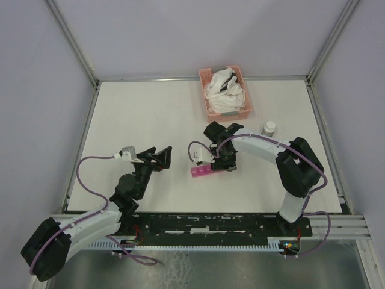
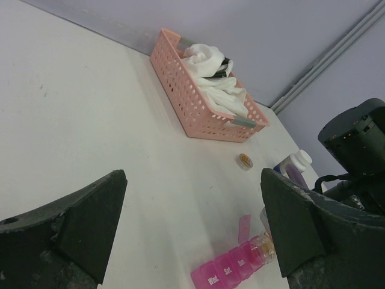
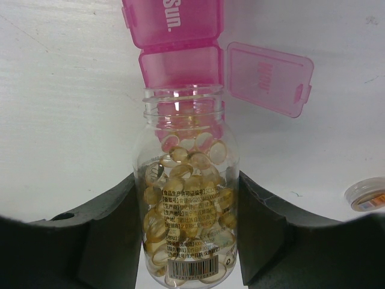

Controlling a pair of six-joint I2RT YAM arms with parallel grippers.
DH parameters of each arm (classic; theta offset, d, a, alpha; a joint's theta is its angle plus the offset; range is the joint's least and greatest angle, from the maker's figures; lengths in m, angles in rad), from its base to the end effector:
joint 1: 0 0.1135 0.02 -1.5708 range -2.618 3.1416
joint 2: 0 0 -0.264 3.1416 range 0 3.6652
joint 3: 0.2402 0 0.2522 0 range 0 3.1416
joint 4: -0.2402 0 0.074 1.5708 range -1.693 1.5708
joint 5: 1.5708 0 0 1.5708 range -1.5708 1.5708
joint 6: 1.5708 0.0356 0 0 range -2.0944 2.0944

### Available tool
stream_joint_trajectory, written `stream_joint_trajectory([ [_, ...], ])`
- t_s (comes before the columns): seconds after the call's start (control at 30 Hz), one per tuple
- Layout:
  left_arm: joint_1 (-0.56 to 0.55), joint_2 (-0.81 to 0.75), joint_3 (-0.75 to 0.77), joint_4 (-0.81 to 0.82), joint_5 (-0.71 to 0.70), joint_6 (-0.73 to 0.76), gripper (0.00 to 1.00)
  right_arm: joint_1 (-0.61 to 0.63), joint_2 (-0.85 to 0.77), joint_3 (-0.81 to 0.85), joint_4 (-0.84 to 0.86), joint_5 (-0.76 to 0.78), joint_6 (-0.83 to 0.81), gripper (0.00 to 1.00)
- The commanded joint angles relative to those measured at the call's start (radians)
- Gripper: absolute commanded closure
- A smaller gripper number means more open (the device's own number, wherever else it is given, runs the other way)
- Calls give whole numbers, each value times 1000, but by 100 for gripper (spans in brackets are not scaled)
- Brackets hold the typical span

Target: Sort the pills into containers

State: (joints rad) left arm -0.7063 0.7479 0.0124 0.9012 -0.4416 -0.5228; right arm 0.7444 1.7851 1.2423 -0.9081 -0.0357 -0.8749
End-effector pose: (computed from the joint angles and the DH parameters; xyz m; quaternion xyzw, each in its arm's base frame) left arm 0.1263 -0.0878 0.1907 -0.1087 0.6431 -0.3137 0.6900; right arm 0.2418 0.2245 0.1875 -0.7234 0.6876 0.0139 0.0609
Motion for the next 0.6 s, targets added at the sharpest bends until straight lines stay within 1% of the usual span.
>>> stream_joint_trajectory([
  [0.0,5,-4,-12,61,-2,-40,1,8,8,43,-11,38,17,99],
  [0.57,7,-5,-14,62,0,-42,1,24,13,55,-17,67,19,99],
])
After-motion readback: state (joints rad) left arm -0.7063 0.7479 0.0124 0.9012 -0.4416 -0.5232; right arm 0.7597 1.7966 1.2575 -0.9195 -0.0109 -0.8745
